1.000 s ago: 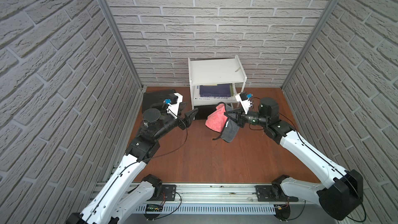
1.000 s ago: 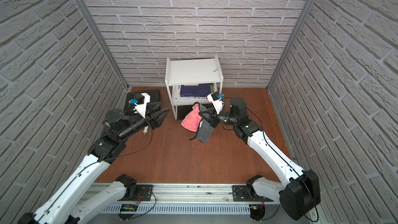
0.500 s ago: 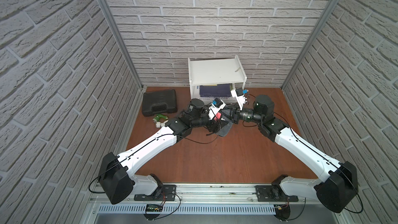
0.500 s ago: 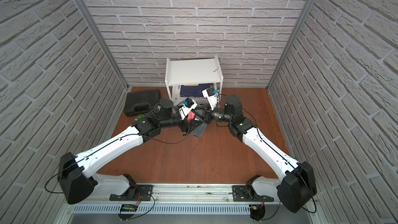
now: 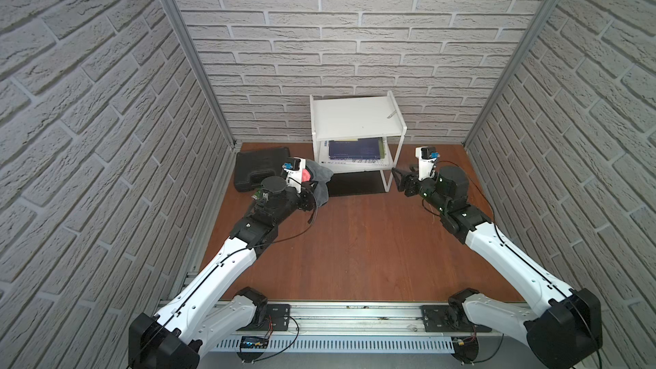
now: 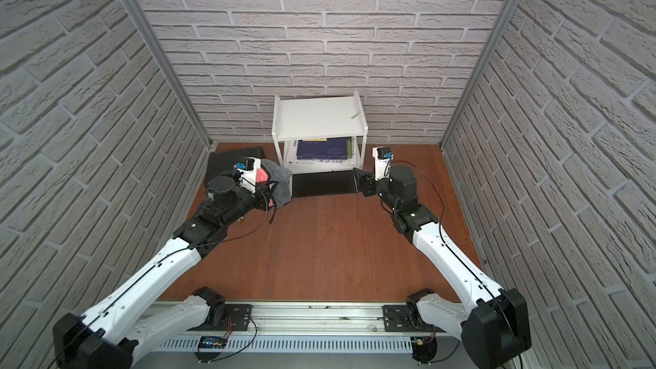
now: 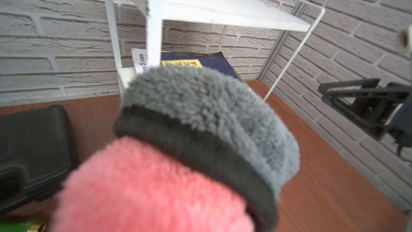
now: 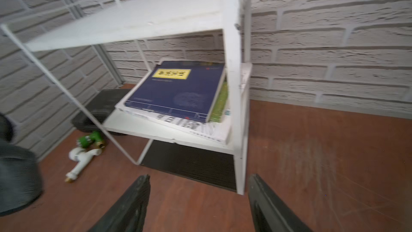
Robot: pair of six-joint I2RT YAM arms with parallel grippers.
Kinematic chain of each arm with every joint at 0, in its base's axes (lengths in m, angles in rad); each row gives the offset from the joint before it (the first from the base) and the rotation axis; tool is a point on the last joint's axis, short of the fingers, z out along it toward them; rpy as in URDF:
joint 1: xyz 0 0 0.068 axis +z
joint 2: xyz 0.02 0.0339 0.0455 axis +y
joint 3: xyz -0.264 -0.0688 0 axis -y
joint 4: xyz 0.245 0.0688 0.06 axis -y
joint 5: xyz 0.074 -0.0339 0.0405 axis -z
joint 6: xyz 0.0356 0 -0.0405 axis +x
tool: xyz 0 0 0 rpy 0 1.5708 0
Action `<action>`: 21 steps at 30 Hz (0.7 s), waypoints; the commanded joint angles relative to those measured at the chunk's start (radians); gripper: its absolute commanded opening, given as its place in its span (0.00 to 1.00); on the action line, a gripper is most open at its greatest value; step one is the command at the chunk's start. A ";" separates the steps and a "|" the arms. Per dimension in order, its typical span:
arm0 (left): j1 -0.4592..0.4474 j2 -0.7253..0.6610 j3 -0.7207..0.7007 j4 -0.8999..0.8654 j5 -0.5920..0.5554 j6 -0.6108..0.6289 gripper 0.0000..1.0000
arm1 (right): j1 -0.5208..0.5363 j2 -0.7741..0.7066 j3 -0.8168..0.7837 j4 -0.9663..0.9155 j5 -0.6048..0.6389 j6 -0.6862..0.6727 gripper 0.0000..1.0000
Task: Wipe the bookshelf clean with a cloth
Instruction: Adjust the cleaning item, then hold the shelf at the center of the board.
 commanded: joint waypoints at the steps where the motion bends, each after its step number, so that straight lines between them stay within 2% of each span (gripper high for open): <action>1: 0.036 0.038 0.062 0.023 0.114 -0.053 0.00 | -0.008 0.089 0.060 0.104 0.073 -0.124 0.73; 5: 0.077 0.142 0.258 -0.002 0.158 0.015 0.00 | -0.010 0.195 0.193 0.204 0.029 -0.158 0.68; 8: 0.124 0.225 0.351 0.005 0.162 0.010 0.00 | -0.010 0.242 0.243 0.244 0.036 -0.154 0.63; 10: 0.137 0.256 0.343 0.022 0.151 -0.002 0.00 | -0.010 0.259 0.229 0.286 0.052 -0.133 0.60; 13: 0.142 0.303 0.251 0.062 0.132 -0.028 0.00 | -0.010 0.288 0.188 0.330 0.057 -0.125 0.53; 16: 0.173 0.356 0.232 -0.001 0.148 -0.006 0.00 | -0.011 0.312 0.174 0.330 0.062 -0.137 0.50; 19: 0.256 0.284 0.225 -0.003 0.204 -0.027 0.00 | -0.009 0.309 0.183 0.306 0.057 -0.166 0.49; 21: 0.322 0.244 0.258 -0.012 0.296 -0.055 0.00 | -0.011 0.298 0.183 0.298 0.048 -0.183 0.49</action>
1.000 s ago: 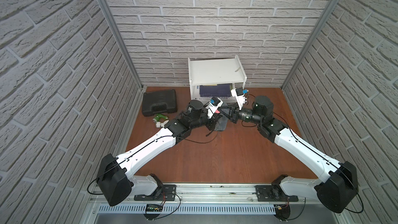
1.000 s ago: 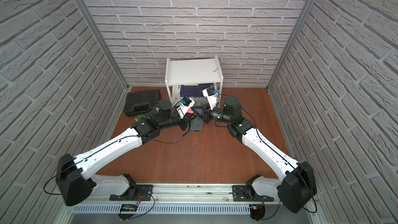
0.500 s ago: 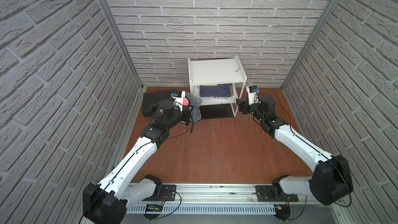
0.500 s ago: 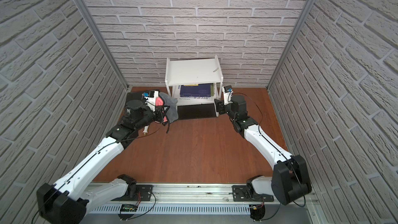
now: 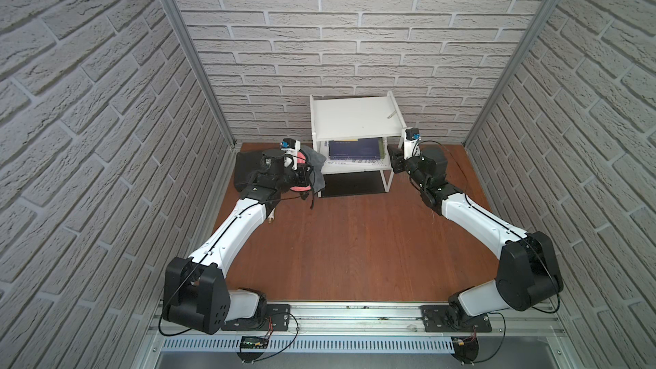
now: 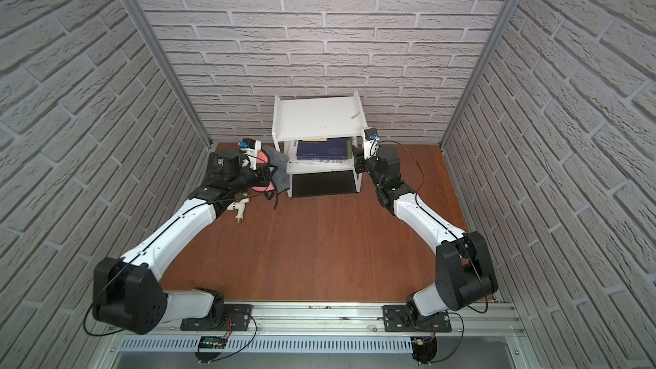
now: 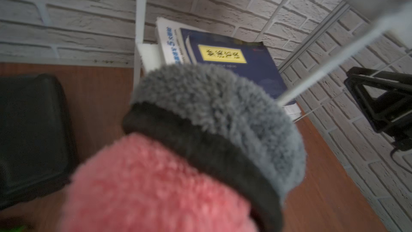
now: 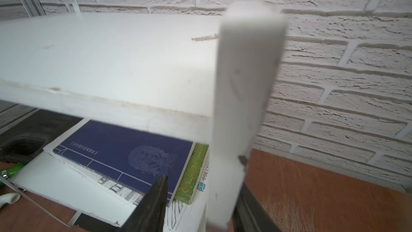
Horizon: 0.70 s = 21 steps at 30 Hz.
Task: Wipe the bookshelf clean with a cloth
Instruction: Hold the shelf at the center of the board.
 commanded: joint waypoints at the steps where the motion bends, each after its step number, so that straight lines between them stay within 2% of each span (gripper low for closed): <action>1: 0.106 -0.096 0.075 0.053 0.155 -0.037 0.00 | -0.004 -0.027 -0.002 0.039 -0.001 -0.042 0.49; 5: 0.148 -0.032 0.203 0.033 0.354 -0.028 0.00 | -0.004 -0.037 0.005 0.027 -0.040 -0.071 0.48; 9: 0.148 0.095 0.323 0.003 0.456 -0.010 0.00 | -0.005 -0.029 0.031 -0.011 -0.048 -0.088 0.44; 12: 0.149 0.190 0.394 0.015 0.455 -0.013 0.00 | -0.005 -0.015 0.048 -0.030 -0.025 -0.089 0.41; 14: 0.151 0.289 0.506 -0.002 0.442 0.006 0.00 | -0.005 -0.005 0.062 -0.036 -0.018 -0.086 0.37; 18: 0.157 0.462 0.746 -0.097 0.285 0.082 0.00 | -0.004 0.012 0.078 -0.044 -0.029 -0.078 0.20; 21: 0.170 0.559 0.864 -0.071 0.245 0.070 0.00 | -0.004 0.021 0.072 -0.037 -0.023 -0.089 0.11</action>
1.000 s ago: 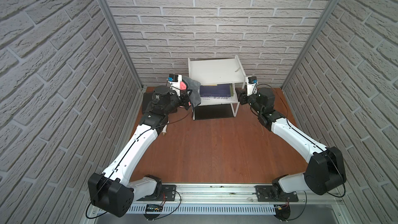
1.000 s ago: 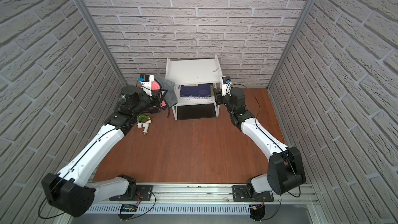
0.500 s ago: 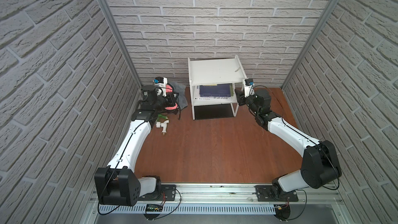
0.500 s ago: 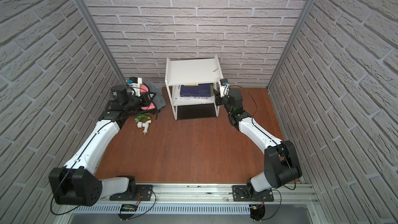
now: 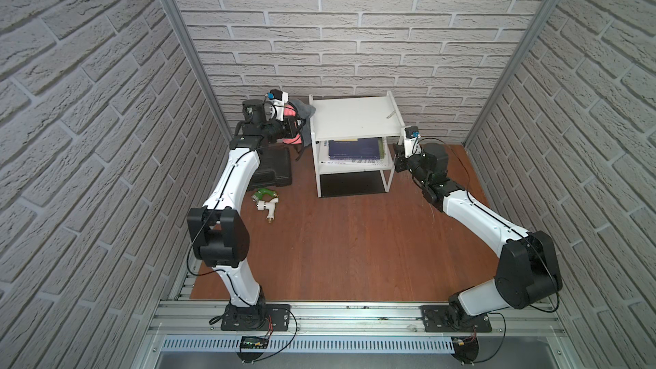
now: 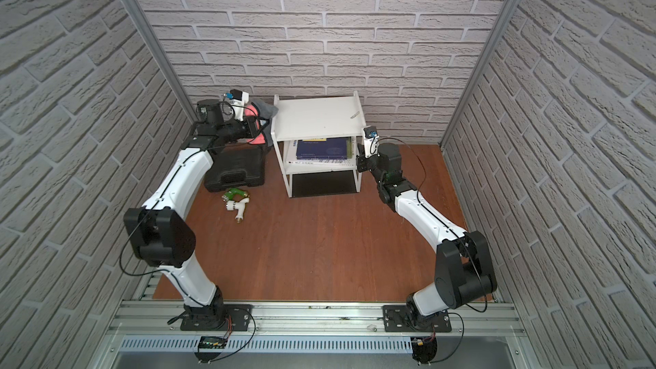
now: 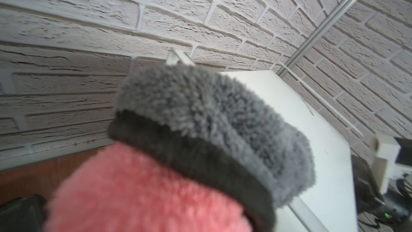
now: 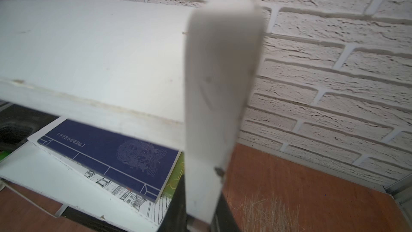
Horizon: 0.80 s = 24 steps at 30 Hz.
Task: Wipe the bookshelf clean with a cloth
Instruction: Hold the shelf at the center of the board, then wipe the dust from the shelf.
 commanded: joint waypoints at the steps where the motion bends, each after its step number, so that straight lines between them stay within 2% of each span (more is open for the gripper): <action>1: 0.017 0.059 0.123 0.045 -0.075 0.022 0.00 | 0.009 0.018 0.021 0.037 -0.016 -0.047 0.09; 5: 0.016 0.162 0.259 0.112 -0.070 -0.020 0.00 | 0.009 0.033 0.018 0.052 -0.045 -0.071 0.03; 8: 0.015 0.231 0.420 0.024 -0.078 -0.034 0.00 | 0.009 0.036 0.019 0.051 -0.056 -0.068 0.03; 10: 0.008 0.228 0.472 -0.031 -0.080 -0.029 0.00 | 0.009 0.028 0.012 0.051 -0.060 -0.060 0.03; 14: -0.041 0.174 0.471 -0.098 -0.185 0.038 0.00 | 0.009 0.014 0.007 0.029 -0.055 -0.048 0.03; 19: -0.122 0.248 0.591 -0.215 -0.386 0.135 0.00 | 0.009 0.013 0.021 0.001 -0.063 -0.030 0.03; 21: -0.132 0.288 0.637 -0.228 -0.412 0.121 0.00 | 0.009 0.013 0.025 -0.006 -0.067 -0.022 0.03; 24: -0.141 0.342 0.719 -0.307 -0.362 0.112 0.00 | 0.009 0.013 0.026 -0.009 -0.072 -0.012 0.03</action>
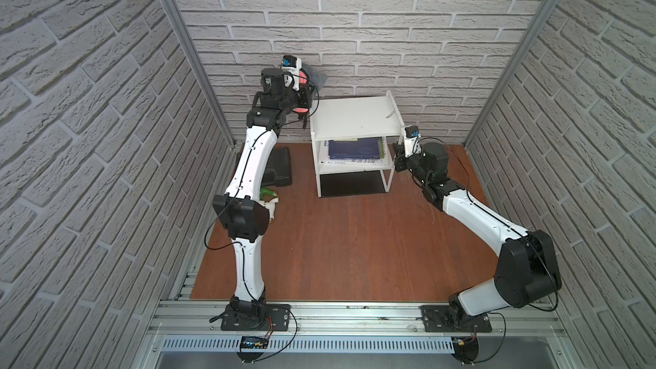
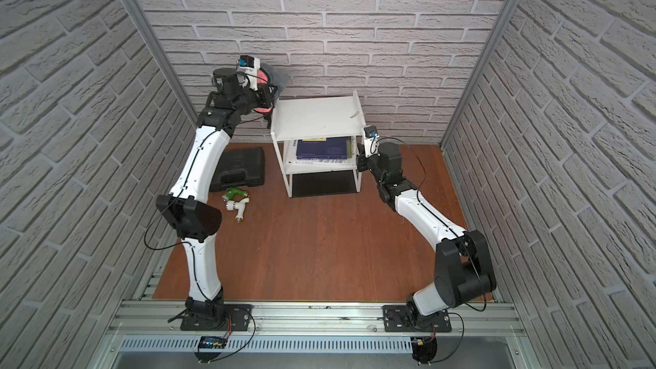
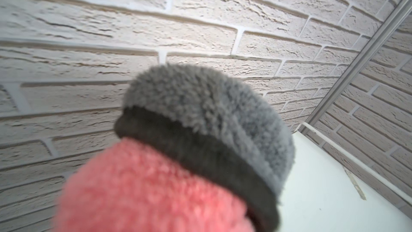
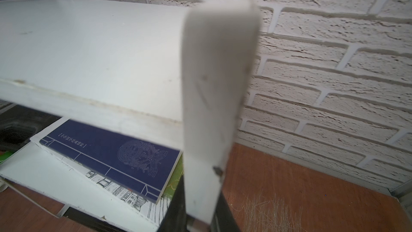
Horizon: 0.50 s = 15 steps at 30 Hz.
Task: Wipe the bookshelf clean with a cloth
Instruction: Wipe the dust from the shelf.
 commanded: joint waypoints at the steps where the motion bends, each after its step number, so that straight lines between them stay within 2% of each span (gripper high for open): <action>1: 0.003 0.049 0.040 -0.098 -0.003 0.019 0.00 | 0.014 0.005 0.021 -0.016 -0.054 -0.014 0.03; 3: -0.009 0.009 -0.003 -0.146 0.028 0.034 0.00 | 0.014 0.006 0.021 -0.016 -0.054 -0.007 0.03; 5: -0.030 -0.067 -0.117 -0.167 0.024 0.055 0.00 | 0.014 0.007 0.021 -0.014 -0.053 0.001 0.03; 9: -0.114 -0.318 -0.472 -0.087 -0.038 0.135 0.00 | 0.014 0.010 0.024 -0.017 -0.048 0.014 0.03; 11: -0.157 -0.419 -0.598 -0.058 -0.078 0.156 0.00 | 0.014 0.011 0.025 -0.017 -0.047 0.018 0.03; 13: -0.195 -0.478 -0.663 -0.061 -0.097 0.156 0.00 | 0.015 0.012 0.027 -0.018 -0.044 0.022 0.03; 15: -0.225 -0.514 -0.671 -0.078 -0.140 0.154 0.00 | 0.015 0.012 0.030 -0.023 -0.042 0.027 0.03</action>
